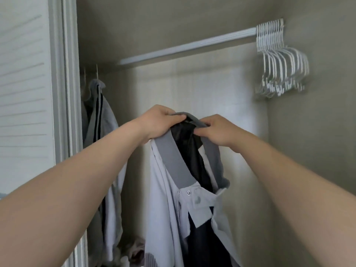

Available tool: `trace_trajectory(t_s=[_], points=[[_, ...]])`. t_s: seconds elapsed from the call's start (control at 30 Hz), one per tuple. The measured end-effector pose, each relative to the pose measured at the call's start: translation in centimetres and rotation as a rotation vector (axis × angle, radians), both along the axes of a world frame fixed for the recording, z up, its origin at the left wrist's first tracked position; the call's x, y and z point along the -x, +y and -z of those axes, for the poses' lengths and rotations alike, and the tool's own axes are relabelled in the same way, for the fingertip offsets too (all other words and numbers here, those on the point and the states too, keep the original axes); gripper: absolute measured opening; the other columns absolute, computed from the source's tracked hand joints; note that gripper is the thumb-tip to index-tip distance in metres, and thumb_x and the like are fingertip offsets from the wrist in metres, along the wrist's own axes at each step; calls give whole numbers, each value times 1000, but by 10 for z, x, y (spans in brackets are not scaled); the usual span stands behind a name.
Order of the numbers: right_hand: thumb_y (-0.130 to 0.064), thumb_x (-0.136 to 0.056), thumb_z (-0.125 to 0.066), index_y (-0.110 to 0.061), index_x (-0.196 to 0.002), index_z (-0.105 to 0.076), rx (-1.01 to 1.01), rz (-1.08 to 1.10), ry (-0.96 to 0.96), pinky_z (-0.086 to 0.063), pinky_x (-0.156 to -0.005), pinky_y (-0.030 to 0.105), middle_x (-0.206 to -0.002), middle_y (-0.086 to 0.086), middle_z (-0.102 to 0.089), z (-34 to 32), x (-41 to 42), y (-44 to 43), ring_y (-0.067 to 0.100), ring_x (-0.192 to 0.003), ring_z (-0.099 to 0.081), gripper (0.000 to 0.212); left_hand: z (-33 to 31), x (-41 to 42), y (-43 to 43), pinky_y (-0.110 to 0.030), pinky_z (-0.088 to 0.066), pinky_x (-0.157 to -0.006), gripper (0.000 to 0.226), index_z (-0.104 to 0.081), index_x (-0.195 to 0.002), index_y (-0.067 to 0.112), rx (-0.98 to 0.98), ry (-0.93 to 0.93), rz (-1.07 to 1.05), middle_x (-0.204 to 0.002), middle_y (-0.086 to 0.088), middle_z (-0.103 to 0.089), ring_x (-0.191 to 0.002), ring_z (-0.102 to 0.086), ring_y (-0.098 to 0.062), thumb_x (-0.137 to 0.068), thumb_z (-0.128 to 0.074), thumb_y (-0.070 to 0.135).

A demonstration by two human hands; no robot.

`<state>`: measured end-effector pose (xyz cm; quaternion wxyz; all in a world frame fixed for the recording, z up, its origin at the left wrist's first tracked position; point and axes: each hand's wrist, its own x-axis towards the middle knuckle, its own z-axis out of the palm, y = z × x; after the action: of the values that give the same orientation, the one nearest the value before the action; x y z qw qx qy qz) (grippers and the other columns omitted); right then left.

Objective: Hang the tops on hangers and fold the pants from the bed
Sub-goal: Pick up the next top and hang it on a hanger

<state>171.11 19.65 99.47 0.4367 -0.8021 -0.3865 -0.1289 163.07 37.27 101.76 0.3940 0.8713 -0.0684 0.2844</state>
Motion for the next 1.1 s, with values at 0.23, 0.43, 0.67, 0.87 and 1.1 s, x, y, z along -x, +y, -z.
trace_trajectory(t_s=[0.23, 0.43, 0.67, 0.87, 1.1], points=[[-15, -98, -56, -18, -70, -57, -236, 69, -72, -34, -52, 24, -69, 0, -52, -61, -29, 8, 15, -62, -47, 28, -27, -22, 9, -30, -48, -66, 16, -64, -79, 7, -488, 95, -359, -77, -6, -63, -76, -59, -27, -82, -49, 2], [-13, -94, -64, -12, -81, -63, -249, 72, -167, -38, -51, 21, -70, 2, -56, -105, -46, 3, 15, -65, -51, 14, -33, -37, 23, -28, -51, -46, 25, -57, -72, 10, -286, 114, -427, -73, -11, -60, -67, -64, -31, -81, -38, -3], [-11, -93, -66, -9, -76, -60, 110, 277, -249, -46, -51, 25, -66, 9, -58, -149, -55, -10, 25, -61, -53, 19, -87, -47, 16, -30, -43, -64, 26, -59, -79, 2, -227, -103, -493, -82, -17, -62, -78, -58, -35, -100, -52, 14], [-4, -87, -48, -15, -103, -60, 320, 886, -775, -42, -76, 35, -114, 9, -62, -181, -46, -30, 32, -103, -58, 23, -129, -54, -20, -30, -42, -49, 19, -56, -86, 2, -365, -106, -510, -83, -17, -57, -65, -53, -31, -98, -45, 11], [-17, -98, -41, -18, -139, -48, 450, 1400, -713, -32, -103, 38, -138, 12, -47, -182, -69, -78, 31, -128, -41, 42, -143, -61, -47, -31, -36, -54, 17, -58, -87, 4, -424, -188, -530, -98, -19, -65, -88, -59, -37, -97, -45, 12]])
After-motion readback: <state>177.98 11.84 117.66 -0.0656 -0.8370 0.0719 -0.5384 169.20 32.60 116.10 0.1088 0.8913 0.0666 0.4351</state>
